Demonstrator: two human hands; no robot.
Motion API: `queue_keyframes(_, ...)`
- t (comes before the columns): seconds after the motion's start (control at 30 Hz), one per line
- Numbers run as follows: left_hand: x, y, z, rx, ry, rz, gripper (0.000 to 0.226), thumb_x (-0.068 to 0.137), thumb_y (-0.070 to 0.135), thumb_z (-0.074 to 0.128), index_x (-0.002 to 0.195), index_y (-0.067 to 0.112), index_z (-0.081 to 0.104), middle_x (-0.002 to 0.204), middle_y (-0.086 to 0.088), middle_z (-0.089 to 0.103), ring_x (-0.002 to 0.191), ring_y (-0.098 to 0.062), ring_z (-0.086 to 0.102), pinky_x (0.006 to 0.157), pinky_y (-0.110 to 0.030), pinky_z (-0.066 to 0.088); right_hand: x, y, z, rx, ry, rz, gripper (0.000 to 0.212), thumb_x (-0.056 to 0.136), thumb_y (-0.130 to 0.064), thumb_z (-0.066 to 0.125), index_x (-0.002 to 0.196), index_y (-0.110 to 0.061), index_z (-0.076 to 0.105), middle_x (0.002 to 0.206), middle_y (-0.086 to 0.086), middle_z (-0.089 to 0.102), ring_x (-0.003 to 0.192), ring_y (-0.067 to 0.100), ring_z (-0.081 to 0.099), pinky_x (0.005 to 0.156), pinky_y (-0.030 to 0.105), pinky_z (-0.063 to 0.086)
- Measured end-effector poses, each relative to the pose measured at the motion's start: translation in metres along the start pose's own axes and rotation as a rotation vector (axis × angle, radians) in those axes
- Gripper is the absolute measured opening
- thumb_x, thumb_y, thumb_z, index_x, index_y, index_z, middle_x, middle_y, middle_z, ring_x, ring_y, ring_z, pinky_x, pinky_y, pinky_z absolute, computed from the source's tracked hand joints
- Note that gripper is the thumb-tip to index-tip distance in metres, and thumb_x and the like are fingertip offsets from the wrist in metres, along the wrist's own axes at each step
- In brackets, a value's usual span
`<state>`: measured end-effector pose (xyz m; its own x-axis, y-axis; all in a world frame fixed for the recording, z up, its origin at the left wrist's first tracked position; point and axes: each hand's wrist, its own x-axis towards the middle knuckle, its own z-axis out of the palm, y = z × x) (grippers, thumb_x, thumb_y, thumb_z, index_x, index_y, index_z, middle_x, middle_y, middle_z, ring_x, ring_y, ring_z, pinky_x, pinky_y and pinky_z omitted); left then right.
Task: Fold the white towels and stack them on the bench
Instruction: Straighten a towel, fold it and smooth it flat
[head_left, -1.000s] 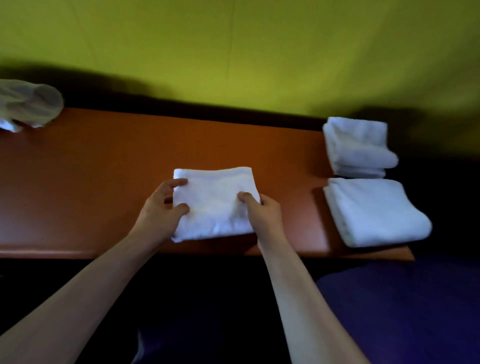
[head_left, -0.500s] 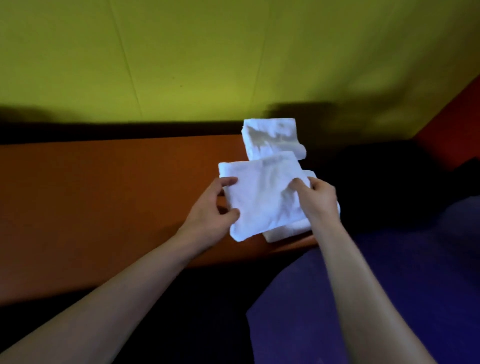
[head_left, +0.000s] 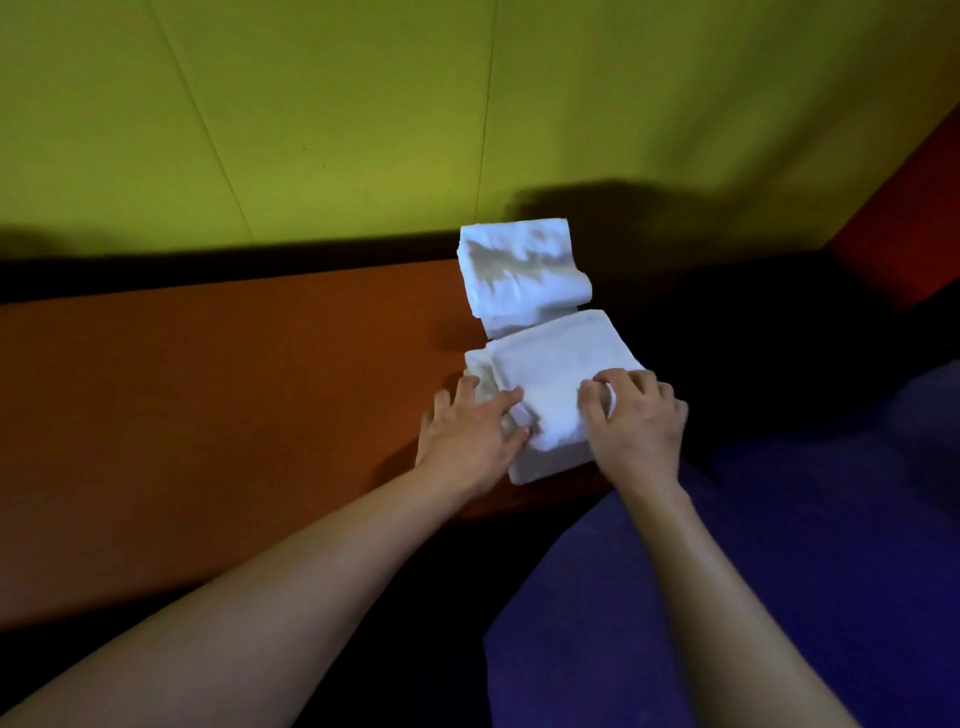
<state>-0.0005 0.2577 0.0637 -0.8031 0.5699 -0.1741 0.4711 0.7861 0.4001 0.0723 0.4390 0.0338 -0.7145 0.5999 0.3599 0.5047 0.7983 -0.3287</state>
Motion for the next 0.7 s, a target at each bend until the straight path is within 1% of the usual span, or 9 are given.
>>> queue_keyframes(0.07, -0.002, -0.005, -0.002, 0.044, 0.009, 0.043, 0.051, 0.097, 0.054, 0.043, 0.147, 0.049, 0.034, 0.156, -0.005, 0.029, 0.134, -0.035, 0.034, 0.110, -0.052, 0.032, -0.003, -0.002, 0.001, 0.009, -0.023, 0.025, 0.036, 0.093, -0.045, 0.046, 0.104, -0.020, 0.071, 0.109, 0.008, 0.066, 0.102, 0.035, 0.056, 0.089, 0.047, 0.039)
queue_keyframes(0.13, -0.007, -0.013, -0.006, 0.084, 0.036, 0.082, 0.050, 0.098, 0.050, 0.043, 0.147, 0.048, 0.034, 0.155, -0.003, 0.032, 0.134, -0.033, 0.035, 0.109, -0.052, 0.031, -0.001, -0.008, -0.004, 0.009, 0.000, 0.023, 0.035, 0.095, -0.043, 0.048, 0.107, -0.019, 0.070, 0.113, 0.009, 0.065, 0.104, 0.035, 0.055, 0.089, 0.047, 0.040)
queue_keyframes(0.27, -0.025, -0.030, -0.026, 0.152, 0.136, 0.136, 0.046, 0.098, 0.052, 0.039, 0.144, 0.044, 0.039, 0.152, 0.004, 0.038, 0.134, -0.027, 0.037, 0.109, -0.050, 0.030, -0.006, -0.041, -0.014, 0.059, 0.019, -0.104, 0.029, 0.093, -0.035, 0.058, 0.115, -0.019, 0.068, 0.117, 0.006, 0.065, 0.107, 0.032, 0.058, 0.090, 0.048, 0.043)
queue_keyframes(0.37, -0.047, -0.050, -0.049, 0.149, 0.184, 0.124, 0.045, 0.099, 0.051, 0.041, 0.143, 0.042, 0.040, 0.153, 0.006, 0.037, 0.138, -0.024, 0.035, 0.113, -0.049, 0.027, -0.018, -0.080, -0.013, 0.146, -0.018, -0.200, 0.031, 0.089, -0.027, 0.063, 0.119, -0.020, 0.067, 0.119, 0.005, 0.065, 0.106, 0.031, 0.059, 0.089, 0.046, 0.046)
queue_keyframes(0.53, -0.095, -0.097, -0.089, 0.160, 0.264, 0.058, 0.046, 0.099, 0.049, 0.043, 0.144, 0.040, 0.040, 0.153, 0.008, 0.035, 0.141, -0.019, 0.031, 0.115, -0.044, 0.024, -0.046, -0.150, -0.016, 0.271, -0.108, -0.297, 0.038, 0.088, -0.022, 0.062, 0.125, -0.025, 0.062, 0.124, 0.001, 0.062, 0.111, 0.026, 0.057, 0.095, 0.042, 0.045)
queue_keyframes(0.6, -0.115, -0.117, -0.104, 0.162, 0.294, 0.029, 0.046, 0.099, 0.047, 0.044, 0.144, 0.038, 0.041, 0.152, 0.008, 0.036, 0.141, -0.019, 0.031, 0.115, -0.044, 0.024, -0.057, -0.178, -0.019, 0.306, -0.123, -0.336, 0.041, 0.087, -0.020, 0.062, 0.128, -0.026, 0.061, 0.125, 0.000, 0.061, 0.113, 0.025, 0.058, 0.096, 0.042, 0.045)
queue_keyframes(0.7, -0.145, -0.147, -0.123, 0.155, 0.355, -0.005, 0.044, 0.098, 0.044, 0.047, 0.142, 0.036, 0.044, 0.148, 0.007, 0.042, 0.138, -0.020, 0.036, 0.113, -0.043, 0.027, -0.073, -0.219, -0.025, 0.347, -0.143, -0.388, 0.041, 0.090, -0.020, 0.062, 0.131, -0.025, 0.059, 0.126, 0.000, 0.061, 0.114, 0.024, 0.058, 0.097, 0.041, 0.046)
